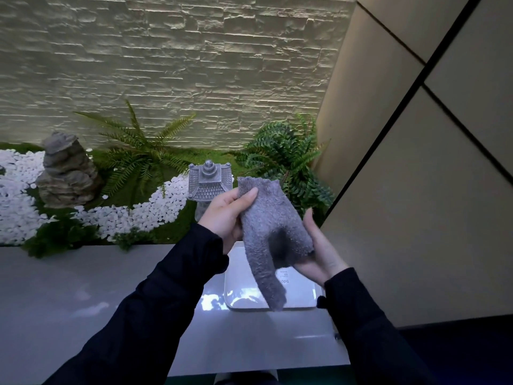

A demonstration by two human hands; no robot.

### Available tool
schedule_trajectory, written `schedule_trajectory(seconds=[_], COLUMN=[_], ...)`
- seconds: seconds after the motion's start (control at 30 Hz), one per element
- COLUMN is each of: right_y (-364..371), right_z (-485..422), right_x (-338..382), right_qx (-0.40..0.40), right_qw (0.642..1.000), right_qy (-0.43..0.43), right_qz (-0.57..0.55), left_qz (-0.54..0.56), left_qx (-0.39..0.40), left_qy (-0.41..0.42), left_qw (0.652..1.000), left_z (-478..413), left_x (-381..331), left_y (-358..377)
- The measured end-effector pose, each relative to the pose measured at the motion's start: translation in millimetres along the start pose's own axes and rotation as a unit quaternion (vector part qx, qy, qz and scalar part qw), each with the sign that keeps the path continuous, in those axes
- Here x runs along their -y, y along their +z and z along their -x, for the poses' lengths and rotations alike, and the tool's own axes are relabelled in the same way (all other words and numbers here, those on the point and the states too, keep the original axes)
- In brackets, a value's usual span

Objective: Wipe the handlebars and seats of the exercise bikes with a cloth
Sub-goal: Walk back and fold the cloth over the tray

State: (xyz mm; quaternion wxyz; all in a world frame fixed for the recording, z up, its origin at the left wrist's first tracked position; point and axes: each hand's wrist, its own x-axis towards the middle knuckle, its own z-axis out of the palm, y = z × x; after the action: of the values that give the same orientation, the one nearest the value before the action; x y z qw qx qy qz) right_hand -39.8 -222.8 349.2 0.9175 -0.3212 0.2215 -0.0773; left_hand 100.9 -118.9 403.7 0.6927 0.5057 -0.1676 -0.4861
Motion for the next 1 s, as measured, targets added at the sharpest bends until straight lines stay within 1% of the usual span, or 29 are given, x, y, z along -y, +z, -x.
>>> schedule_trajectory(seconds=[0.07, 0.13, 0.2, 0.27, 0.33, 0.4, 0.47, 0.5, 0.53, 0.6, 0.63, 0.7, 0.77, 0.8, 0.9, 1.0], right_y=[0, 1, 4, 8, 13, 19, 24, 25, 24, 22, 20, 18, 17, 16, 12, 13], right_z=[2, 6, 10, 13, 14, 14, 15, 16, 17, 19, 20, 23, 25, 25, 24, 22], right_x=[-7, -10, -8, -7, -6, -3, 1, 3, 5, 10, 12, 16, 20, 22, 27, 28], right_qx=[0.013, 0.029, 0.028, 0.030, 0.014, -0.023, -0.059, -0.074, -0.089, -0.117, -0.126, -0.131, -0.115, -0.109, -0.125, -0.154], right_qw=[1.000, 0.998, 0.993, 0.984, 0.965, 0.946, 0.934, 0.930, 0.926, 0.918, 0.913, 0.908, 0.910, 0.903, 0.853, 0.832], right_qy=[-0.018, -0.064, -0.106, -0.146, -0.190, -0.225, -0.250, -0.257, -0.260, -0.259, -0.257, -0.244, -0.215, -0.205, -0.200, -0.198], right_qz=[-0.017, 0.002, 0.032, 0.094, 0.181, 0.231, 0.246, 0.251, 0.257, 0.277, 0.289, 0.313, 0.336, 0.361, 0.466, 0.494], left_qz=[0.020, 0.038, 0.039, 0.047, 0.073, 0.079, 0.036, 0.025, 0.034, 0.065, 0.050, -0.048, -0.152, -0.181, -0.220, -0.239], left_qx=[-0.031, -0.066, -0.104, -0.130, -0.120, -0.080, -0.034, -0.019, -0.022, -0.044, -0.048, -0.055, -0.070, -0.078, -0.090, -0.104], left_qy=[-0.013, -0.024, -0.044, -0.082, -0.141, -0.202, -0.215, -0.197, -0.163, -0.082, -0.043, 0.021, 0.075, 0.093, 0.119, 0.129], left_qw=[0.999, 0.997, 0.993, 0.987, 0.980, 0.973, 0.975, 0.980, 0.986, 0.994, 0.997, 0.997, 0.983, 0.976, 0.964, 0.957], left_z=[0, -1, -5, -11, -14, -11, -2, 2, 6, 12, 14, 16, 17, 17, 17, 16], left_x=[-4, -6, -5, 0, 8, 20, 33, 39, 44, 50, 50, 47, 42, 40, 30, 27], left_y=[-3, -11, -21, -32, -40, -41, -38, -35, -34, -34, -34, -34, -32, -32, -30, -32])
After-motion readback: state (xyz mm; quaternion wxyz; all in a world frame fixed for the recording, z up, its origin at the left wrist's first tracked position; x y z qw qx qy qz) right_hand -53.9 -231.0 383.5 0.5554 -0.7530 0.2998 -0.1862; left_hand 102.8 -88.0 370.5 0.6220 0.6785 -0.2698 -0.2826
